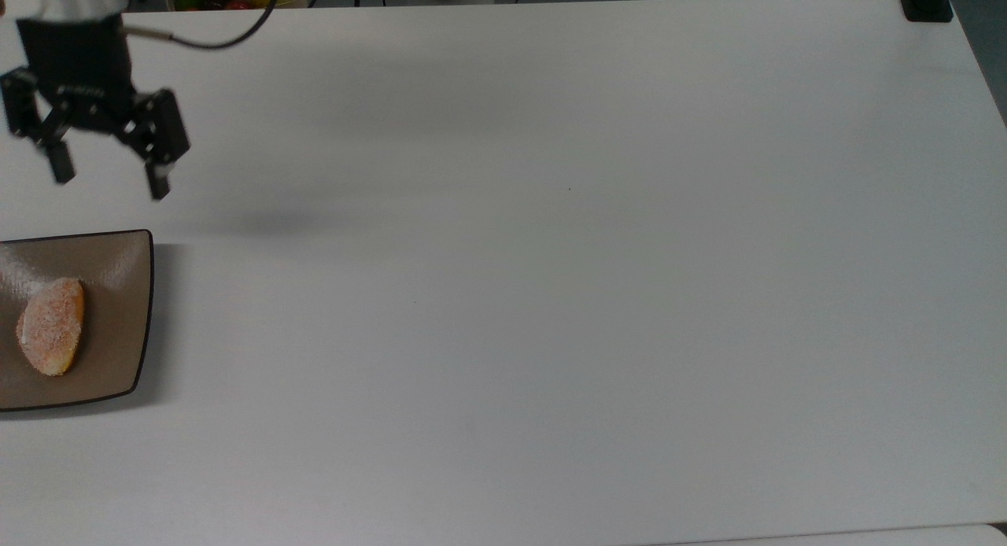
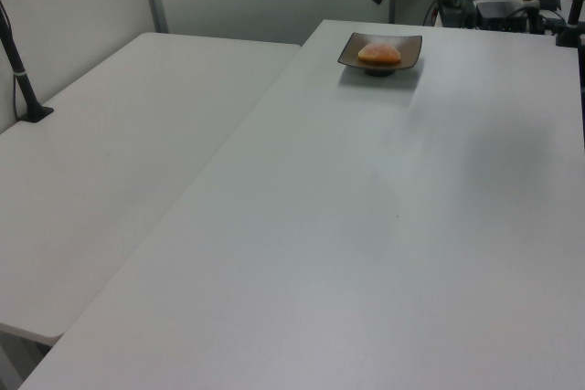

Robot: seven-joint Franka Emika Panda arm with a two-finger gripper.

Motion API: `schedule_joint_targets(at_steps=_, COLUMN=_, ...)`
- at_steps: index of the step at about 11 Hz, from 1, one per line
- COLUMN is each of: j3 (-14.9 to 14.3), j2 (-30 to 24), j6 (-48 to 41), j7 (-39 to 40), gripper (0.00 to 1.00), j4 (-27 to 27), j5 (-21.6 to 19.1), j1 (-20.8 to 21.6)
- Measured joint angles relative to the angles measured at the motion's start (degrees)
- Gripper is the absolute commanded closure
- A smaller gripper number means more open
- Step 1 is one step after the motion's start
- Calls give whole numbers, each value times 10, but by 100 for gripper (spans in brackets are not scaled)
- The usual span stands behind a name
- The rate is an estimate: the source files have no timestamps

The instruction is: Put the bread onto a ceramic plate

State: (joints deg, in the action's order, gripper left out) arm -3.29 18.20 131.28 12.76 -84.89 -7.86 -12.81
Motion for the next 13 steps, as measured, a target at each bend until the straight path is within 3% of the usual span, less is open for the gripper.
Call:
schedule_joint_targets(at_steps=4, j3=1, j2=-116, j6=-275, j7=-147, gripper=0, j4=-4, j5=0, j1=43)
schedule_joint_targets(at_steps=8, j3=0, j2=-205, j6=-481, j7=-188, gripper=0, j4=-16, j5=23, j1=107)
schedule_joint_targets(at_steps=11, j3=1, j2=-239, j6=-496, j7=-193, gripper=0, j4=-54, j5=40, j1=180)
schedule_joint_targets(at_steps=13, j3=1, j2=-242, j6=-467, j7=-188, gripper=0, j4=-71, j5=43, j1=201)
